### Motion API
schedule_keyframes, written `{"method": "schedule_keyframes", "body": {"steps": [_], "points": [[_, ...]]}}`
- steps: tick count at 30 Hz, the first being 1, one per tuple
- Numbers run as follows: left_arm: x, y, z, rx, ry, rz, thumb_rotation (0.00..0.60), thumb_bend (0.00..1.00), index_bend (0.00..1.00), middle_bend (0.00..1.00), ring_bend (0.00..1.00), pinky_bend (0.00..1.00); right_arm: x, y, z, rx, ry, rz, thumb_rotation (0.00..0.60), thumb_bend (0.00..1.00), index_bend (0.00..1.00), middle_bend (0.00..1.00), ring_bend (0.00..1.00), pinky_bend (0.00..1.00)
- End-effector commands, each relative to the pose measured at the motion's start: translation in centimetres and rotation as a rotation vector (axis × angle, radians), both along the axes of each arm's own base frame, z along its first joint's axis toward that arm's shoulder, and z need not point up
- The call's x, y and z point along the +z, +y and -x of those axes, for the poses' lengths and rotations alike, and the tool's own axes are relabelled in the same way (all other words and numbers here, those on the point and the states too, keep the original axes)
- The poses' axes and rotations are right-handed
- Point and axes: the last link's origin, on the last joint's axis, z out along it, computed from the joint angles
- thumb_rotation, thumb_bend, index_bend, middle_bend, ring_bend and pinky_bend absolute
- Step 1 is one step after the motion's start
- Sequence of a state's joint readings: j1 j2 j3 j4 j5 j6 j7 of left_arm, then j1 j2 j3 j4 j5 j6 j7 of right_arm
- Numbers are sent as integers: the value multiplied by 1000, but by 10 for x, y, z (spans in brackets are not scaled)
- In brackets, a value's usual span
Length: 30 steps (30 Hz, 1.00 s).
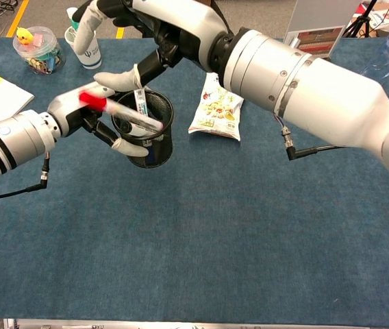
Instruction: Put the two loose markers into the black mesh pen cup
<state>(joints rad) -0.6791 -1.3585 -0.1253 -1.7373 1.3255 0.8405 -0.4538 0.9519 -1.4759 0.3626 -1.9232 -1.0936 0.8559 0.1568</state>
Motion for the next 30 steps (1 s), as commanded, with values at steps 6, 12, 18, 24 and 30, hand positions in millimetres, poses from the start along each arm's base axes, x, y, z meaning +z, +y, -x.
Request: {"method": "schedule_keyframes", "body": {"steps": [6,12,18,24,30], "points": [[2,1,5,7,10,-8,600,106,291,403,395,341,2,-2,4,8,9,33,600,267,369,119,0,0],[6,4,18,22,44,-25,600,106,291,403,395,341,34,-10,25,1,29,168,600,266,346,119,0,0],[4,6,35,17,96,-63,600,106,291,403,395,341,63,-19,72,-69,155,279,600,259,343,119,0,0],[-1,7,50,48,113,-67,600,106,290,403,393,341,77,-17,124,-147,276,312,600,258,344,119,0,0],[-16,0,56,77,106,-43,600,106,286,399,382,341,84,-12,166,-195,347,340,600,258,344,119,0,0]]}}
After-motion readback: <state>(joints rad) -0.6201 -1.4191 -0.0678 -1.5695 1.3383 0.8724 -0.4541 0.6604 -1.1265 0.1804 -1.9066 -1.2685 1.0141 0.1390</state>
